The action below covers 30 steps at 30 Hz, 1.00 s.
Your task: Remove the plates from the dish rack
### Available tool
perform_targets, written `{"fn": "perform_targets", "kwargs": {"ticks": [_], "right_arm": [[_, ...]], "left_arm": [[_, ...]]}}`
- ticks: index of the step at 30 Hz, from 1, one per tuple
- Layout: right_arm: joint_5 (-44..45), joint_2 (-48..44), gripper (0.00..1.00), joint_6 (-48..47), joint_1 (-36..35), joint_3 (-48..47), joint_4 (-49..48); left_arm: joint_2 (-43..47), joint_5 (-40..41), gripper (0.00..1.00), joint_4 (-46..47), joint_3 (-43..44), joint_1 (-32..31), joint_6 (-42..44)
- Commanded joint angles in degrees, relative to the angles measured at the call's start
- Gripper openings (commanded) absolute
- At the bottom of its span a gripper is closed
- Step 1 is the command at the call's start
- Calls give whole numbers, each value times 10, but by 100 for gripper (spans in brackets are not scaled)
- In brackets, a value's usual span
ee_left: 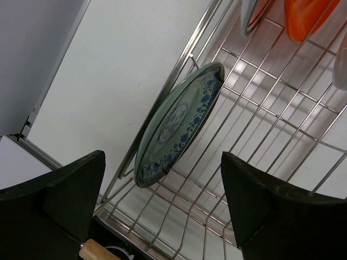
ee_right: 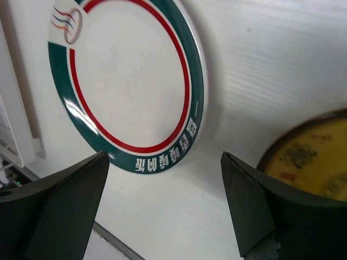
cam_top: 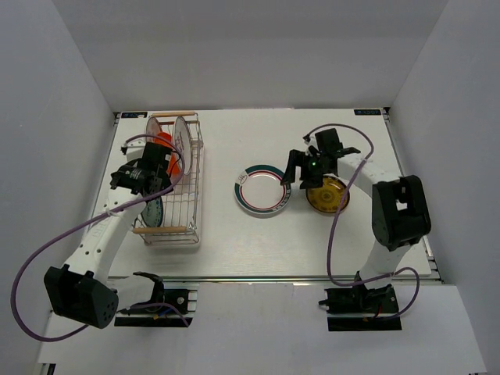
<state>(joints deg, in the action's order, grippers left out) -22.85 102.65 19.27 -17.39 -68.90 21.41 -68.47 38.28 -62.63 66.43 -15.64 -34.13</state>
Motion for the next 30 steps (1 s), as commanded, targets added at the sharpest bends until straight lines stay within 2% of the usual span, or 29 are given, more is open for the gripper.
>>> {"fn": "perform_targets", "kwargs": {"ticks": [1, 2, 3, 6, 15, 18, 20, 30], "right_arm": [[67, -79, 89, 6, 2, -21, 21], [89, -91, 89, 10, 2, -20, 22], [98, -118, 89, 17, 2, -14, 19], [125, -163, 89, 29, 4, -1, 11], [180, -197, 89, 31, 11, -28, 64], [182, -206, 89, 33, 15, -30, 69], [181, -211, 89, 35, 17, -26, 67], [191, -204, 89, 36, 21, -29, 76]], "left_arm": [[12, -18, 96, 35, -14, 10, 24], [7, -18, 95, 36, -16, 10, 27], [4, -18, 88, 37, -17, 10, 29], [-3, -9, 76, 45, -23, 15, 37], [-11, 1, 68, 76, -54, 25, 60], [-25, 1, 60, 78, -55, 31, 60], [-32, 0, 50, 75, -48, 36, 60], [-24, -9, 32, 52, -31, 36, 74]]}}
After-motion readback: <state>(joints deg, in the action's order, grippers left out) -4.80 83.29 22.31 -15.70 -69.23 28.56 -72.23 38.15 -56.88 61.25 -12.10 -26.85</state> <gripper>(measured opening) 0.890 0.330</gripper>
